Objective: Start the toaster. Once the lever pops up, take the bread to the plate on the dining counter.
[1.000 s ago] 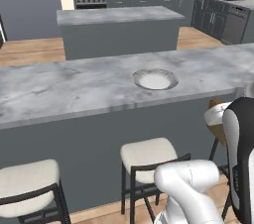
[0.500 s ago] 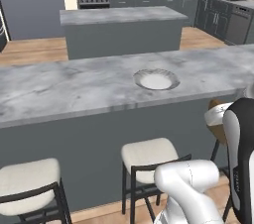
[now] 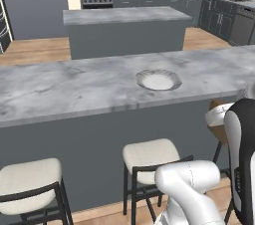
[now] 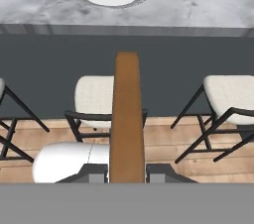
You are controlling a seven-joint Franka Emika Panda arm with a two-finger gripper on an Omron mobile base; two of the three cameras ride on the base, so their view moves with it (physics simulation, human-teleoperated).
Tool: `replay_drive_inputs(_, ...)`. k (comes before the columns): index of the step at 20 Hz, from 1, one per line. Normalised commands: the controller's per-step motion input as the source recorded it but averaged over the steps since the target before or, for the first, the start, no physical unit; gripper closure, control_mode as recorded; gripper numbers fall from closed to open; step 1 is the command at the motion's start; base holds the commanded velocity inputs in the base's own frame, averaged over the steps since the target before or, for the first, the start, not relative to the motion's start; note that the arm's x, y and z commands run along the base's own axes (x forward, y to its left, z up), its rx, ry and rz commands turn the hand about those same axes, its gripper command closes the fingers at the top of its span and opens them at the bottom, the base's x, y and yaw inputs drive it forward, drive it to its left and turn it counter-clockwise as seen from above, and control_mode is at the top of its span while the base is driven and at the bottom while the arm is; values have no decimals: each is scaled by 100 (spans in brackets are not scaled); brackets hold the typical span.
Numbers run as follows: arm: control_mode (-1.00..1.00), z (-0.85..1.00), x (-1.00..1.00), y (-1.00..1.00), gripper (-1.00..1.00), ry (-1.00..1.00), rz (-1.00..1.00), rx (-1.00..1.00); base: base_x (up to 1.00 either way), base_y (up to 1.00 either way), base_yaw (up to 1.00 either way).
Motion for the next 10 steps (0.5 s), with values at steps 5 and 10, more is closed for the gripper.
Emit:
replay_drive_inputs(5, -100, 8, -6, 0, 100, -2, 2, 0, 0, 0, 0)
replay_drive_inputs(10, -100, 40, -27, 0, 100, -4, 0, 0, 0, 0, 0)
